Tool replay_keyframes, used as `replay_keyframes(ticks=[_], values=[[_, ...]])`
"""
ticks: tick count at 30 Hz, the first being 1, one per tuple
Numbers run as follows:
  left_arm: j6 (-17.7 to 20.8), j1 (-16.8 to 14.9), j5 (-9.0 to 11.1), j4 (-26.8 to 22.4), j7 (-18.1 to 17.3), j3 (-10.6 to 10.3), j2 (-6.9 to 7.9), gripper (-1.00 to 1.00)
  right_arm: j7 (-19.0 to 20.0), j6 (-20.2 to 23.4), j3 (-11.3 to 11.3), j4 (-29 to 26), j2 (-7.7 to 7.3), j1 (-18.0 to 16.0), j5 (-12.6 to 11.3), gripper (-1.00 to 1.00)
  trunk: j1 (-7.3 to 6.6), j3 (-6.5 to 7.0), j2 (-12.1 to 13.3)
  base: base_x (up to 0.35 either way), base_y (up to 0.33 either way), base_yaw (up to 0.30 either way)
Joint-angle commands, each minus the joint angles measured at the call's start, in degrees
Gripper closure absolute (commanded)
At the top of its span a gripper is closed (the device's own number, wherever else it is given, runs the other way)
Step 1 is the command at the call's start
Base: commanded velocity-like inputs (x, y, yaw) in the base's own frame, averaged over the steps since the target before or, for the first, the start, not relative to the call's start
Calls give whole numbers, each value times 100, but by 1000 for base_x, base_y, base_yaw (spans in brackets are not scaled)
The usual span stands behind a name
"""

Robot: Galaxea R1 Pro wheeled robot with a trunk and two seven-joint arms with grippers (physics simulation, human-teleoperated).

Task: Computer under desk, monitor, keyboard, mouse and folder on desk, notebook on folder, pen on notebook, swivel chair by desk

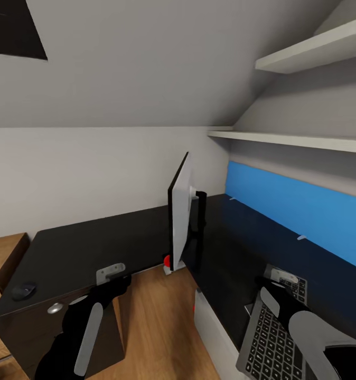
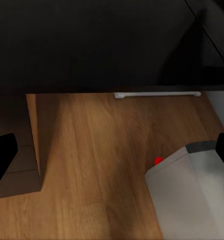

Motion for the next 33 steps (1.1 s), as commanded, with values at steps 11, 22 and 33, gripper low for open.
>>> replay_keyframes(ticks=[11,22,33], values=[[30,-4,62,-6,42,7,-4,-100,-38,391,79,-6,4,-3,-2,-100,0,-9,-4,0,0,-12],[30,-4,62,-4,42,4,-4,-100,-31,641,80,-27,5,-1,0,-100,0,-9,-4,0,0,0],[30,-4,62,-1,37,1,-4,-100,-35,664,68,-32,4,-2,0,-100,0,-9,-4,0,0,-163]])
